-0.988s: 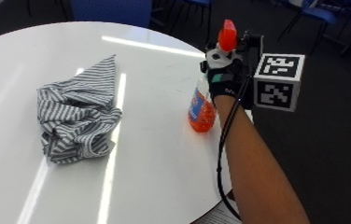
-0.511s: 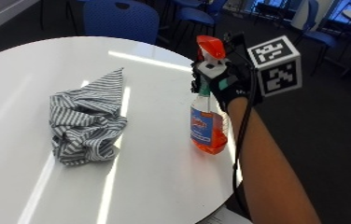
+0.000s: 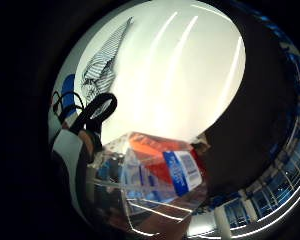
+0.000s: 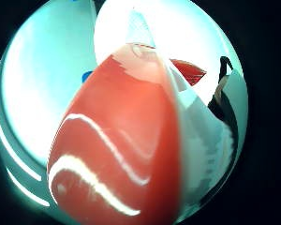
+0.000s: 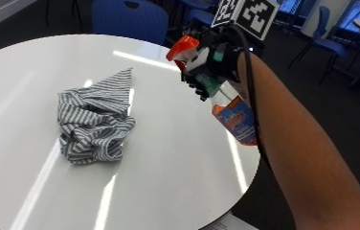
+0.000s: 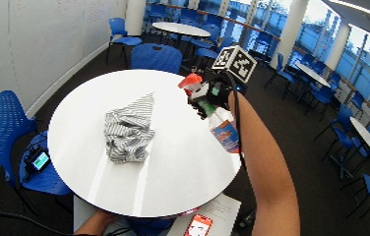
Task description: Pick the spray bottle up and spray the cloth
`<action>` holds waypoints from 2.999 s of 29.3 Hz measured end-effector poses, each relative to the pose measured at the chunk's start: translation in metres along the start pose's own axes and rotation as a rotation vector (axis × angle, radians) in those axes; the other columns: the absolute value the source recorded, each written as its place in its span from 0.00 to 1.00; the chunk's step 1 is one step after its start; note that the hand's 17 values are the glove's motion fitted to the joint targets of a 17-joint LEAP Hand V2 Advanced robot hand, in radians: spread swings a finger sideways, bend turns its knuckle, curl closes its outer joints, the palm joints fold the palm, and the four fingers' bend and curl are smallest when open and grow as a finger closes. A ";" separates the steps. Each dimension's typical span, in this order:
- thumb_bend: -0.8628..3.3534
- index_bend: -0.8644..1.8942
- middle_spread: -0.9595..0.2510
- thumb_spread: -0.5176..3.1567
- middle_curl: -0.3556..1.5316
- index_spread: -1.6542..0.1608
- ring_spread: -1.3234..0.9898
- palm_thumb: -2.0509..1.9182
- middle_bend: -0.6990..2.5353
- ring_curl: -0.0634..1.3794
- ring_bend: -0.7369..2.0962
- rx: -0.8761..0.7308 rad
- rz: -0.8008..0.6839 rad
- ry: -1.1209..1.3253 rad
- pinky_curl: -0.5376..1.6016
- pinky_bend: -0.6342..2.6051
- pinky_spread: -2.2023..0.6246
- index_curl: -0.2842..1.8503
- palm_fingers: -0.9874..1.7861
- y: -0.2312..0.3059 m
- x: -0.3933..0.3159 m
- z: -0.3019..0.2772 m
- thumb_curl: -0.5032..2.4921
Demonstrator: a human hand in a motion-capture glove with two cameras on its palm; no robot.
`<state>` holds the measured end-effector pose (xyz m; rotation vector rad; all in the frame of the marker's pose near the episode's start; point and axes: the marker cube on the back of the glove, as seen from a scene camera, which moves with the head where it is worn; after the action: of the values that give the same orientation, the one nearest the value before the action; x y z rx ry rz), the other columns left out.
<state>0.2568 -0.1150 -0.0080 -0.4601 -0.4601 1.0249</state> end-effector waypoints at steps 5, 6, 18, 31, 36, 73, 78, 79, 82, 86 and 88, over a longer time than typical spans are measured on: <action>0.20 0.41 0.61 0.27 0.47 0.75 0.49 0.74 0.40 0.36 0.50 -0.092 0.074 0.157 0.43 0.32 0.68 0.39 0.85 -0.006 -0.005 0.006 0.42; 0.20 0.41 0.61 0.26 0.47 0.75 0.49 0.74 0.40 0.36 0.50 -0.110 0.091 0.184 0.43 0.32 0.68 0.39 0.85 -0.008 -0.006 0.007 0.42; 0.20 0.41 0.61 0.26 0.46 0.75 0.49 0.74 0.41 0.36 0.50 -0.270 0.133 0.356 0.43 0.32 0.69 0.40 0.85 -0.013 -0.021 0.033 0.42; 0.20 0.41 0.60 0.26 0.46 0.75 0.49 0.74 0.40 0.35 0.50 -0.398 0.227 0.596 0.43 0.32 0.69 0.40 0.85 -0.030 -0.028 0.076 0.43; 0.20 0.41 0.60 0.26 0.46 0.75 0.49 0.74 0.40 0.35 0.50 -0.434 0.232 0.610 0.43 0.32 0.69 0.41 0.85 -0.030 -0.024 0.088 0.43; 0.20 0.40 0.61 0.26 0.46 0.75 0.49 0.74 0.41 0.35 0.50 0.100 -0.398 -0.031 0.42 0.31 0.69 0.41 0.85 0.012 -0.113 0.038 0.44; 0.20 0.40 0.61 0.26 0.46 0.75 0.49 0.74 0.41 0.35 0.50 0.348 -0.642 -0.364 0.42 0.31 0.70 0.41 0.85 0.030 -0.158 0.023 0.44; 0.20 0.40 0.61 0.26 0.46 0.75 0.49 0.74 0.41 0.35 0.50 0.391 -0.683 -0.442 0.42 0.31 0.70 0.41 0.85 0.031 -0.167 0.023 0.44; 0.20 0.40 0.61 0.26 0.46 0.75 0.49 0.74 0.41 0.35 0.50 0.481 -0.756 -0.653 0.42 0.31 0.70 0.41 0.85 0.031 -0.188 0.027 0.44; 0.20 0.40 0.61 0.26 0.46 0.75 0.49 0.75 0.41 0.35 0.50 0.535 -0.745 -0.852 0.42 0.31 0.70 0.41 0.85 0.021 -0.200 0.038 0.44; 0.20 0.40 0.61 0.26 0.46 0.75 0.49 0.75 0.41 0.35 0.50 0.531 -0.729 -0.902 0.42 0.31 0.70 0.41 0.85 0.013 -0.205 0.045 0.44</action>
<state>0.1320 -0.2839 -0.0091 0.6600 -1.0211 0.5431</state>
